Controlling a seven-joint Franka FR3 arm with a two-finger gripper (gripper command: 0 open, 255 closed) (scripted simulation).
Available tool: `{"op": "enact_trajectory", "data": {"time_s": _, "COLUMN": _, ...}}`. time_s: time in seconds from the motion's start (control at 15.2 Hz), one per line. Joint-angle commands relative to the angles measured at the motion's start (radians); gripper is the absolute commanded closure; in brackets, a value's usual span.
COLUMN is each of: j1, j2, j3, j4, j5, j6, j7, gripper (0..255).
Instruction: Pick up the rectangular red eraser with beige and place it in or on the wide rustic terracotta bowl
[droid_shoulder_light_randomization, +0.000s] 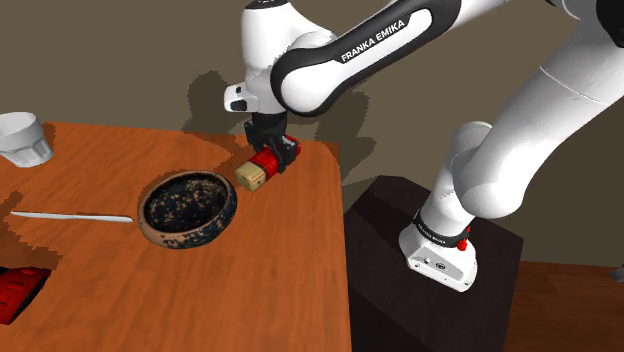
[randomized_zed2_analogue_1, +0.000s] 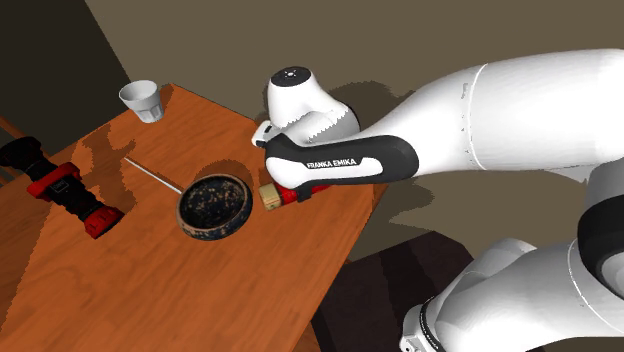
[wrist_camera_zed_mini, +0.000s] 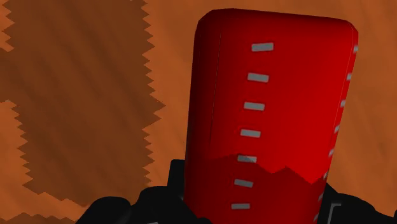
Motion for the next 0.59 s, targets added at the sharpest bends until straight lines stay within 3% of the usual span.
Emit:
{"op": "enact_trajectory", "data": {"time_s": 0.0, "j1": 0.0, "j2": -0.012, "j3": -0.001, "j4": 0.018, "j5": 0.001, "j6": -0.029, "j7": -0.001, "gripper": 255}}
{"op": "enact_trajectory", "data": {"time_s": 0.53, "j1": 0.0, "j2": -0.054, "j3": -0.006, "j4": 0.089, "j5": 0.005, "j6": -0.143, "j7": -0.006, "gripper": 255}}
